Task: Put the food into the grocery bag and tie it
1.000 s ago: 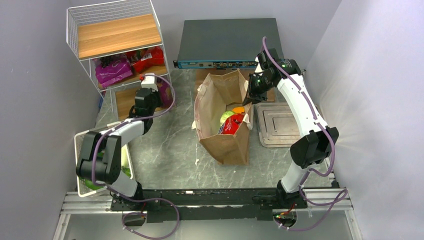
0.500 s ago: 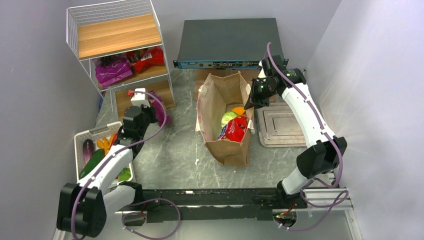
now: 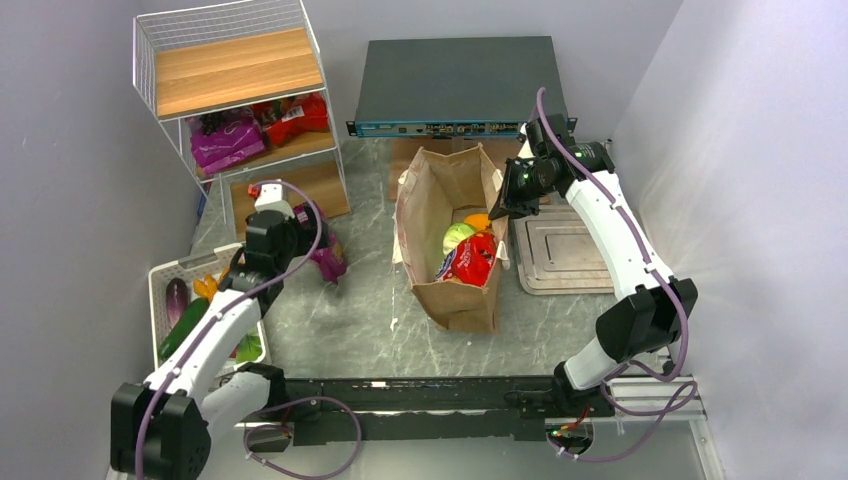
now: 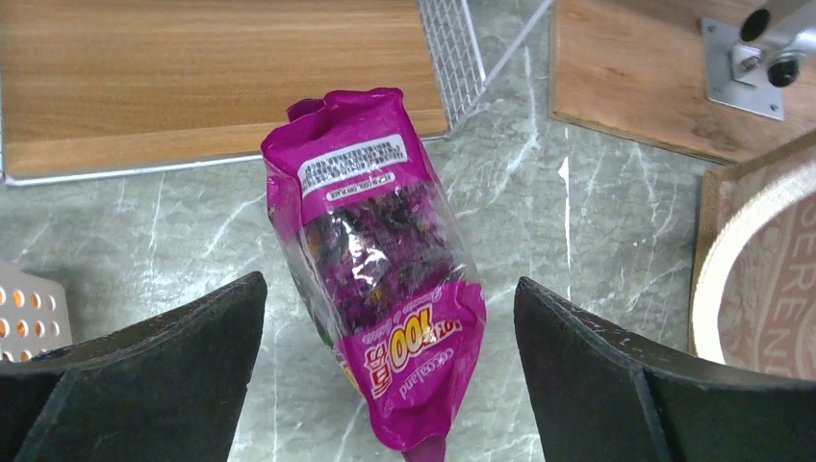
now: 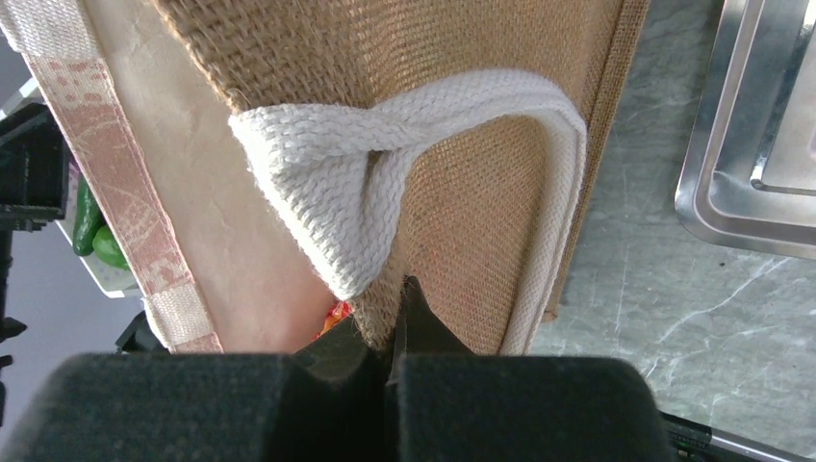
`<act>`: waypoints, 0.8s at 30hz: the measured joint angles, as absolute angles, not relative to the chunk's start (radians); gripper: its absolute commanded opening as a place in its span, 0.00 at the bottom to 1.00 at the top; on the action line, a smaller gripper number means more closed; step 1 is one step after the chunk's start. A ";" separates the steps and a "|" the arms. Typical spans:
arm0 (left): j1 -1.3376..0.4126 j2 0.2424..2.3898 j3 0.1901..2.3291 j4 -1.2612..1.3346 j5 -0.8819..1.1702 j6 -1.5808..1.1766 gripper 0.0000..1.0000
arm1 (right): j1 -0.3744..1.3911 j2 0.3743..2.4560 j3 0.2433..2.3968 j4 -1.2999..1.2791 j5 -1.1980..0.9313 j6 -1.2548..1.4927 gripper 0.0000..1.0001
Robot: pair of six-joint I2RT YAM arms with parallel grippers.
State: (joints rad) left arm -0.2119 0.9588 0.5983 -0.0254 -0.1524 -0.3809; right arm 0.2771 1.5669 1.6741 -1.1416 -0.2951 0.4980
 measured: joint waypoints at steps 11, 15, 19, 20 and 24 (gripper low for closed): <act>-0.226 1.143 0.872 -0.340 -0.155 -0.460 0.99 | 0.277 1.567 1.674 -1.142 -0.294 0.486 0.00; -0.234 1.189 0.941 -0.461 -0.144 -0.467 0.99 | 0.275 1.567 1.674 -1.142 -0.294 0.482 0.00; -0.259 1.196 0.942 -0.530 -0.136 -0.474 0.99 | 0.274 1.567 1.674 -1.142 -0.294 0.480 0.00; -0.272 1.200 0.942 -0.545 -0.136 -0.476 0.99 | 0.274 1.567 1.674 -1.142 -0.294 0.479 0.00; -0.302 1.238 0.942 -0.568 -0.130 -0.483 0.94 | 0.273 1.567 1.674 -1.142 -0.294 0.478 0.00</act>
State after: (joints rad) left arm -0.3016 1.2381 0.9424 -0.5678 -0.1299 -0.4831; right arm 0.2733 1.5673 1.6745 -1.1419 -0.2943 0.4782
